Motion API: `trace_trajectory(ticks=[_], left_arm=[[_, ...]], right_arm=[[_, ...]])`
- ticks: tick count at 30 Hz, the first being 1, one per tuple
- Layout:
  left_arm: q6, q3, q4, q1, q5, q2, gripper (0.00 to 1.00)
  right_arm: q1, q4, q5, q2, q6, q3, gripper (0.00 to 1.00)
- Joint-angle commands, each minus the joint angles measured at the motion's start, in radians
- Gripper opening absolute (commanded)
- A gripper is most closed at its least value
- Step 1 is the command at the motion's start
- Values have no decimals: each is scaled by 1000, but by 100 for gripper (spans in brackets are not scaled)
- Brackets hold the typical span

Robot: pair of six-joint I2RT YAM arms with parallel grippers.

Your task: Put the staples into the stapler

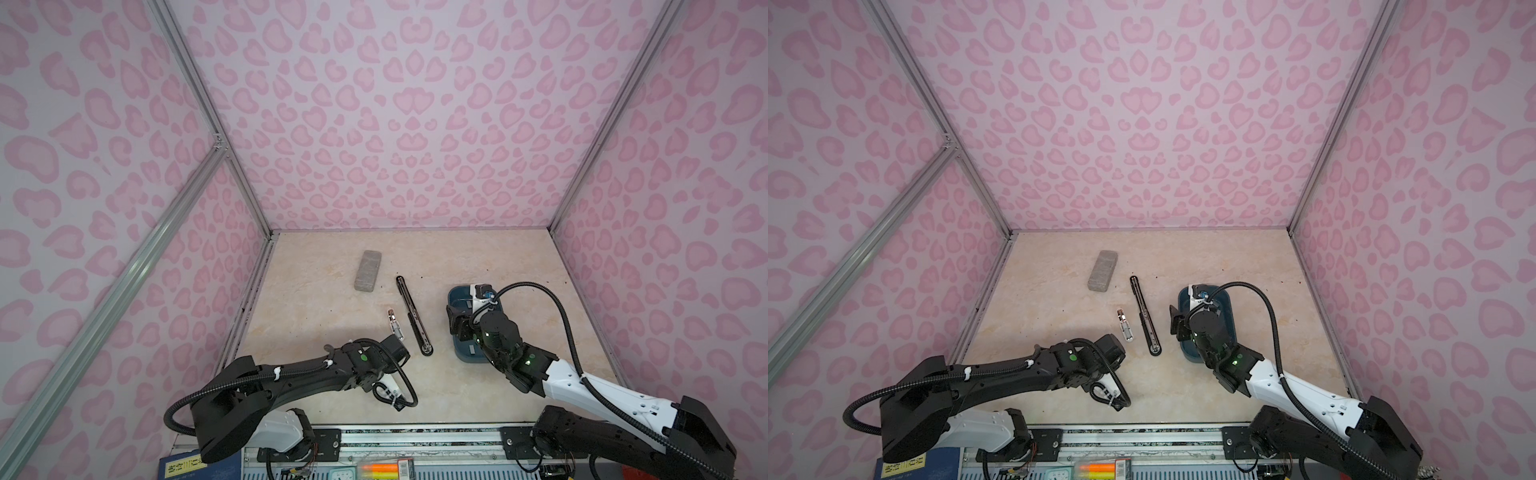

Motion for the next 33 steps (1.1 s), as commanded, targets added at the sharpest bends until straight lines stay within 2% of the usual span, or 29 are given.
trace_trajectory(ticks=[1, 9, 19, 27, 33], left_arm=[[-32, 33, -45, -9, -22, 37, 53], [-41, 50, -71, -18, -19, 64, 47], [-44, 47, -96, -55, -10, 47, 46], [-48, 54, -108, -68, -5, 42, 37], [-57, 62, -125, -73, 9, 42, 37]], right_arm=[[-2, 32, -3, -1, 7, -2, 78], [-5, 33, -7, 1, 7, -1, 78], [-6, 35, -11, 4, 10, -1, 78], [-6, 37, -14, 11, 12, 1, 78], [-6, 37, -16, 19, 12, 4, 78]])
